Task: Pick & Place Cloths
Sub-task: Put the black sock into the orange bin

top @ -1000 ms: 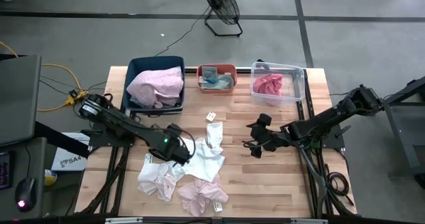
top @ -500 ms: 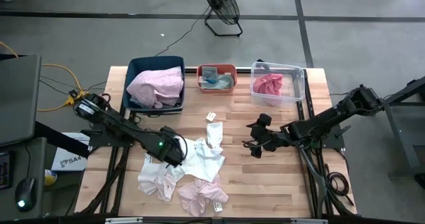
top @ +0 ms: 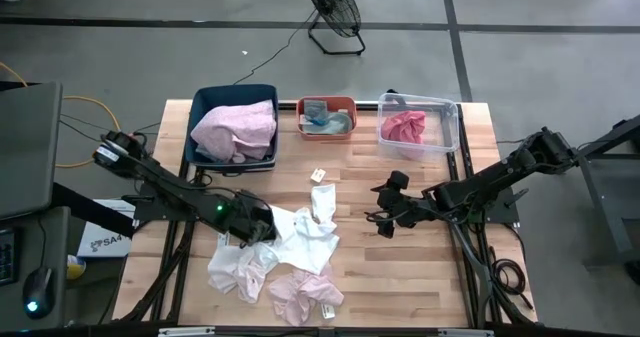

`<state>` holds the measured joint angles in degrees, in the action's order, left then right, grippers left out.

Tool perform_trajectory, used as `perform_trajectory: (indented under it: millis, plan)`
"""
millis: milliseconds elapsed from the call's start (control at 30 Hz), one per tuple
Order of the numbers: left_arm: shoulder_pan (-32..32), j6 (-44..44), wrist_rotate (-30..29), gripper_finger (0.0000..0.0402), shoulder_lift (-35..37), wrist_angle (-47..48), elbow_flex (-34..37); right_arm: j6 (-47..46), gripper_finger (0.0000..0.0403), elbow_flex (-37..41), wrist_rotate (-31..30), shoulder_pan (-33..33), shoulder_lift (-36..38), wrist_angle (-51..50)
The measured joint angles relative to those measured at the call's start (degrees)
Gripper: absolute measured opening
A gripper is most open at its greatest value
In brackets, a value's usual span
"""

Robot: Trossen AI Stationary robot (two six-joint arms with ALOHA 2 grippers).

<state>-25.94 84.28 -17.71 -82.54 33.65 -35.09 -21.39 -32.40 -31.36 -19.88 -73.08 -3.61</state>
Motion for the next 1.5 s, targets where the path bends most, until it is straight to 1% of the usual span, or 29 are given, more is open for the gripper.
perform_trajectory:
  millis: [100, 233, 333, 500, 533, 733, 833, 933, 1067, 1233, 1333, 1500]
  plan:
    - [0.04, 0.69, -0.54, 0.0258, -0.20, -1.96, 0.30, 0.00, 0.0335, 0.00, -0.01, 0.00, 0.00, 0.01]
    - [0.05, 0.74, -1.09, 0.0206, -0.26, -2.80, 0.43, -0.02, 0.0335, 0.00, -0.01, 0.01, 0.00, -0.01]
    - [0.05, 0.97, -0.96, 0.0149, -0.32, -3.11, 0.44, -0.02, 0.0335, 0.00, -0.01, 0.00, 0.00, -0.01]
    - [0.05, 0.54, -0.84, 0.0026, -0.37, -3.54, 0.44, -0.02, 0.0335, 0.00, -0.01, 0.02, 0.00, -0.01]
    - [0.05, 0.20, -0.85, 0.0017, -0.37, -3.52, 0.45, -0.02, 0.0335, 0.00, -0.01, 0.00, 0.00, -0.01]
    - [0.03, -1.62, -0.94, 0.0007, 0.34, -2.15, -0.62, -0.04, 0.0335, 0.00, 0.01, 0.02, 0.00, -0.01]
    - [0.00, -3.94, -1.17, 0.0005, 1.50, 3.50, -3.15, -0.04, 0.0335, 0.00, 0.01, 0.02, 0.00, -0.01]
    - [-0.06, -5.35, -3.54, 0.0005, 3.56, 8.92, -7.40, -0.10, 0.0335, 0.00, 0.01, 0.01, 0.00, 0.04]
    - [0.05, -7.74, -8.29, 0.0004, 4.96, 16.47, -12.76, -1.05, 0.0335, 0.00, 0.01, 0.02, 0.00, 0.45]
    - [0.03, -17.58, -17.06, 0.0004, 5.11, 16.26, -19.51, -0.43, 0.0335, 0.00, 0.02, 0.02, 0.00, 3.74]
    - [0.06, -23.23, -23.44, 0.0004, 5.14, 13.14, -22.01, 1.81, 0.0335, 0.00, 0.03, 0.02, 0.00, 7.79]
    - [0.07, -32.67, -33.23, 0.0004, 5.14, 5.47, -23.12, 5.40, 0.0335, 0.00, -0.03, 0.03, 0.00, 18.38]
